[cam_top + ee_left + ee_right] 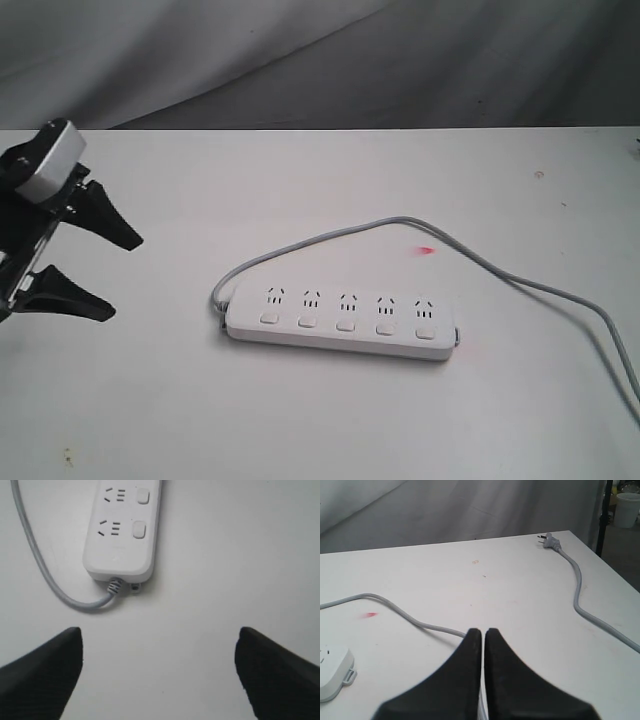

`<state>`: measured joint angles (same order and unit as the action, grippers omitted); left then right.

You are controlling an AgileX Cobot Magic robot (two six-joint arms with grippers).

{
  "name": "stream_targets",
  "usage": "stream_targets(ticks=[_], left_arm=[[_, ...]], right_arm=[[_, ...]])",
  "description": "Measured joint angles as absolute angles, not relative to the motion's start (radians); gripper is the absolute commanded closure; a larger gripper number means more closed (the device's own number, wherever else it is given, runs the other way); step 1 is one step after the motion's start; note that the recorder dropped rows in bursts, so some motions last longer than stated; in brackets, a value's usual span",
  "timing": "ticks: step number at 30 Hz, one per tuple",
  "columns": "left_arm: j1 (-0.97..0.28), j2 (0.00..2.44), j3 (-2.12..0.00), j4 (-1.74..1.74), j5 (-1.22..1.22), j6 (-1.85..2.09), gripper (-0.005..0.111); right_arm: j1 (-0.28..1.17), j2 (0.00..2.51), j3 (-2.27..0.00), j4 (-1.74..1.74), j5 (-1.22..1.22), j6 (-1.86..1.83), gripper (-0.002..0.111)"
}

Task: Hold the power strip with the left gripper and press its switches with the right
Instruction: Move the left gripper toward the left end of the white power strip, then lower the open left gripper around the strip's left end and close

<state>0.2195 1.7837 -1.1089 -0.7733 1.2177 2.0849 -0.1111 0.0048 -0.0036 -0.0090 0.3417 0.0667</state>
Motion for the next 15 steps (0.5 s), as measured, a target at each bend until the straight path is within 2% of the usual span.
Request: stream_targets(ticks=[10,15], left_arm=[[0.036,1.912,-1.154,-0.768,1.097,2.085,0.028],[-0.062,1.972,-1.154,-0.783,0.936,2.086,0.028]], right_arm=[[-0.111,0.005,-0.004,-0.009,0.342,0.067,0.106],[-0.111,0.005,-0.004,-0.009,0.342,0.067,0.106]])
